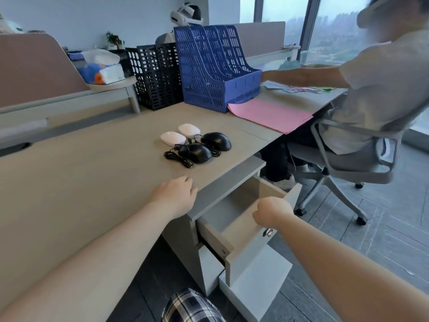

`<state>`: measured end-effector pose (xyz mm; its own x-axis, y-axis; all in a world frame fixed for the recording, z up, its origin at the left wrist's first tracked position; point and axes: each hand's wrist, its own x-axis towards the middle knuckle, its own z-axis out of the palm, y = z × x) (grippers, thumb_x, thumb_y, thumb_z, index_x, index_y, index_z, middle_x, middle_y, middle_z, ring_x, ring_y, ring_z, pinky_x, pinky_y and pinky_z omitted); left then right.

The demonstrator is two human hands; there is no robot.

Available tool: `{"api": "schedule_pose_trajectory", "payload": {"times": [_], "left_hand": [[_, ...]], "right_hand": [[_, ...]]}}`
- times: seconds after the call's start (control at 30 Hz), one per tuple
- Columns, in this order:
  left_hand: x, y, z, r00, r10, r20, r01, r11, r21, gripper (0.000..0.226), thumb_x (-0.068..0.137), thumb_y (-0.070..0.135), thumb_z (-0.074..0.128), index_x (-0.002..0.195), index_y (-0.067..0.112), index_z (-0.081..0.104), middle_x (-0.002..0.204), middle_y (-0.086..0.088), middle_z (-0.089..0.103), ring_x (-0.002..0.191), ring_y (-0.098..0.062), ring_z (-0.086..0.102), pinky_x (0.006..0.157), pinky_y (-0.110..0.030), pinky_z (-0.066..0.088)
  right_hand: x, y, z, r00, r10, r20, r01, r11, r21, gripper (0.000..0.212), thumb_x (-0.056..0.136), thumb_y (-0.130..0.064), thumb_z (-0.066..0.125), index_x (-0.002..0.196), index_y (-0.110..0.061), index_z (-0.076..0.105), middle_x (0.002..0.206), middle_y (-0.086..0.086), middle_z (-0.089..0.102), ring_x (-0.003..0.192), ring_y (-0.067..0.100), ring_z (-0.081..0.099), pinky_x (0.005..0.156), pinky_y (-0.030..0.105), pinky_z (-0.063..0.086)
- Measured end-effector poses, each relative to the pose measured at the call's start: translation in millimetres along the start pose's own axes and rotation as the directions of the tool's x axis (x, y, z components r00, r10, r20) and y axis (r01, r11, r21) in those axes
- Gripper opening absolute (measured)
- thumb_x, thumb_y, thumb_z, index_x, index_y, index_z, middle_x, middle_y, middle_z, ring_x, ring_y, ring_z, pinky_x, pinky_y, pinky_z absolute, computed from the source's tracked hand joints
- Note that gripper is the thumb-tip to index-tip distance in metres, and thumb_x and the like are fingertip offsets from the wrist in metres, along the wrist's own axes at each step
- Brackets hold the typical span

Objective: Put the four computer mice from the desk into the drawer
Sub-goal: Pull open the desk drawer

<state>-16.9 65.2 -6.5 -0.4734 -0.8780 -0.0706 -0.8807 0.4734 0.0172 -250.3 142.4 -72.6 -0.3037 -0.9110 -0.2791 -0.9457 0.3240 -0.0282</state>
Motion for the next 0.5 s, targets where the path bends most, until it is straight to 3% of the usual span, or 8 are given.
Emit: {"api": "schedule_pose_trajectory", "payload": {"times": [0.13,0.33,0.5], "left_hand": [[-2.8,5.1,-4.8,1.0,-0.015,0.022,0.015,1.0,0.026,0.045,0.102,0.038,0.025,0.126,0.012,0.052,0.137,-0.005,0.049,0.122,-0.029,0.049,0.096,-0.041,0.041],[-2.9,5.7,-11.2,0.995,-0.044,0.086,0.036,0.995,0.088,0.049,0.099,0.044,0.03,0.131,0.013,0.05,0.137,-0.006,0.05,0.123,-0.029,0.049,0.098,-0.041,0.043],[0.1,2.1,-22.1,0.99,-0.062,0.125,0.049,0.994,0.101,0.043,0.097,0.046,0.035,0.122,0.018,0.055,0.129,-0.006,0.056,0.116,-0.03,0.052,0.094,-0.039,0.045]], "right_hand": [[-20.4,22.0,8.5,0.999,0.037,0.029,-0.036,0.999,-0.031,0.027,0.093,-0.034,0.041,0.079,-0.014,0.051,0.084,0.002,0.053,0.079,0.024,0.052,0.069,0.029,0.044],[-34.8,44.8,8.7,0.972,0.179,0.152,-0.187,0.981,0.042,0.03,0.084,-0.025,0.044,0.059,-0.014,0.055,0.064,-0.001,0.064,0.06,0.022,0.06,0.061,0.025,0.049],[-31.0,46.0,1.7,0.98,0.176,0.093,-0.179,0.984,0.024,0.022,0.088,-0.03,0.045,0.073,-0.015,0.052,0.066,-0.005,0.05,0.072,0.022,0.056,0.062,0.026,0.044]]}}
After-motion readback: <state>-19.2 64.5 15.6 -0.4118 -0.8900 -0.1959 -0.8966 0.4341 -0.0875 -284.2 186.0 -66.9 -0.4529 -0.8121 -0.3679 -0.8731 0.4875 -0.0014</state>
